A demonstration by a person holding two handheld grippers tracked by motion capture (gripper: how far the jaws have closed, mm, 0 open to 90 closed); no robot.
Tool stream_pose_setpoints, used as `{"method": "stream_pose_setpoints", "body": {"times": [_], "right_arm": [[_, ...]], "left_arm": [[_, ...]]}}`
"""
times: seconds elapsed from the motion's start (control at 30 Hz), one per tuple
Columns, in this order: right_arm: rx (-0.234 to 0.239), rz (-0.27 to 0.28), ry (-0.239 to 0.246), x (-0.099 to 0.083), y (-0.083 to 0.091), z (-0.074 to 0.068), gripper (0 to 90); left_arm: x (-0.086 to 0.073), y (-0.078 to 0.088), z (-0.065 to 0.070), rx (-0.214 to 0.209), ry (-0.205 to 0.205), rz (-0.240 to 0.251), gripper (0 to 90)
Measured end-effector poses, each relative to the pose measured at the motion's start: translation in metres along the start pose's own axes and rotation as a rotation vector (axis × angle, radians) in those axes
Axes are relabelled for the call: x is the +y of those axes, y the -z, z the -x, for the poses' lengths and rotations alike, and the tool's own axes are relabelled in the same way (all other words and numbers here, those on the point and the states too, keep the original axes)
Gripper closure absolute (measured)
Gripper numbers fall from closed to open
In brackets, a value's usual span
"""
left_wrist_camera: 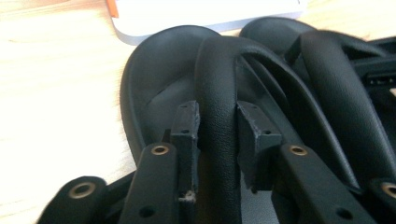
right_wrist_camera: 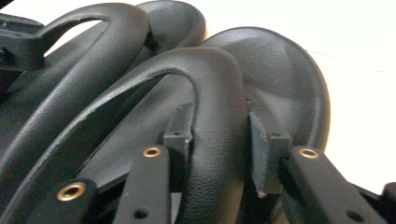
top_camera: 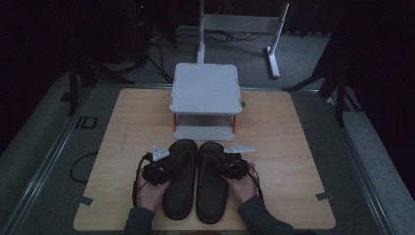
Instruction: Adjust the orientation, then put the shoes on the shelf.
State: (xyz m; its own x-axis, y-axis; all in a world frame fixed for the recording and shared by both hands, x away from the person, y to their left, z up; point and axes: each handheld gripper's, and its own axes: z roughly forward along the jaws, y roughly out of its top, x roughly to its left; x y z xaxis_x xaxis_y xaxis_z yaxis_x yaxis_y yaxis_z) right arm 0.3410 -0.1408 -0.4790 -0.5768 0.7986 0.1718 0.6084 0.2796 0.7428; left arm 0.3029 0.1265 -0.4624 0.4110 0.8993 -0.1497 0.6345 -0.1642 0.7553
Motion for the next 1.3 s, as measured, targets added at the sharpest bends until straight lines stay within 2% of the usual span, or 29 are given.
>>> {"method": "stream_pose_setpoints", "body": {"times": [0.07, 0.13, 0.3, 0.37, 0.57, 0.7, 0.73, 0.77, 0.83, 0.87, 0.9, 0.93, 0.97, 1.1, 1.2, 1.3], "right_arm": [[-0.006, 0.006, -0.004, 0.0, 0.001, 0.001, 55.7], [-0.005, 0.02, -0.007, 0.001, 0.002, 0.001, 51.0], [-0.015, 0.021, 0.002, 0.001, 0.003, 0.001, 48.4], [-0.016, 0.032, 0.003, 0.0, 0.006, 0.001, 47.7], [-0.022, 0.049, 0.006, 0.0, 0.012, 0.003, 47.4], [-0.026, 0.076, 0.011, 0.0, 0.021, 0.006, 46.1], [-0.026, 0.08, 0.012, 0.0, 0.023, 0.006, 45.7], [-0.028, 0.086, 0.016, 0.0, 0.025, 0.006, 45.6], [-0.029, 0.091, 0.022, 0.0, 0.027, 0.006, 45.4], [-0.032, 0.092, 0.025, -0.001, 0.028, 0.005, 45.2], [-0.035, 0.095, 0.029, -0.001, 0.028, 0.005, 45.2], [-0.035, 0.097, 0.029, -0.001, 0.029, 0.005, 45.2], [-0.035, 0.097, 0.029, -0.001, 0.029, 0.005, 45.2], [-0.036, 0.1, 0.031, -0.001, 0.03, 0.005, 45.0], [-0.036, 0.101, 0.031, -0.001, 0.03, 0.005, 44.9], [-0.033, 0.103, 0.029, -0.002, 0.03, 0.006, 44.7]], "left_arm": [[0.0, 0.002, -0.001, -0.003, 0.013, 0.017, 62.1], [0.004, 0.011, 0.001, 0.017, 0.01, 0.059, 58.0], [0.008, 0.019, 0.01, 0.016, -0.012, 0.087, 49.3], [0.01, 0.022, 0.017, 0.006, -0.034, 0.093, 48.4], [0.011, 0.024, 0.031, -0.022, -0.058, 0.09, 46.6], [0.008, 0.018, 0.048, -0.044, -0.066, 0.063, 41.4], [0.008, 0.018, 0.048, -0.044, -0.066, 0.063, 39.8], [0.005, 0.014, 0.056, -0.047, -0.079, 0.048, 38.6], [0.001, 0.008, 0.065, -0.055, -0.085, 0.027, 35.5], [0.001, 0.008, 0.065, -0.055, -0.085, 0.027, 33.3], [-0.002, 0.003, 0.071, -0.043, -0.096, 0.012, 31.3], [-0.002, 0.003, 0.071, -0.043, -0.096, 0.012, 28.5], [-0.003, 0.0, 0.075, -0.029, -0.1, -0.001, 28.5], [-0.016, -0.01, 0.085, 0.018, -0.098, -0.051, 18.3], [-0.021, -0.012, 0.084, 0.018, -0.088, -0.068, 18.5], [-0.029, -0.013, 0.086, 0.03, -0.095, -0.071, 31.2]]}}
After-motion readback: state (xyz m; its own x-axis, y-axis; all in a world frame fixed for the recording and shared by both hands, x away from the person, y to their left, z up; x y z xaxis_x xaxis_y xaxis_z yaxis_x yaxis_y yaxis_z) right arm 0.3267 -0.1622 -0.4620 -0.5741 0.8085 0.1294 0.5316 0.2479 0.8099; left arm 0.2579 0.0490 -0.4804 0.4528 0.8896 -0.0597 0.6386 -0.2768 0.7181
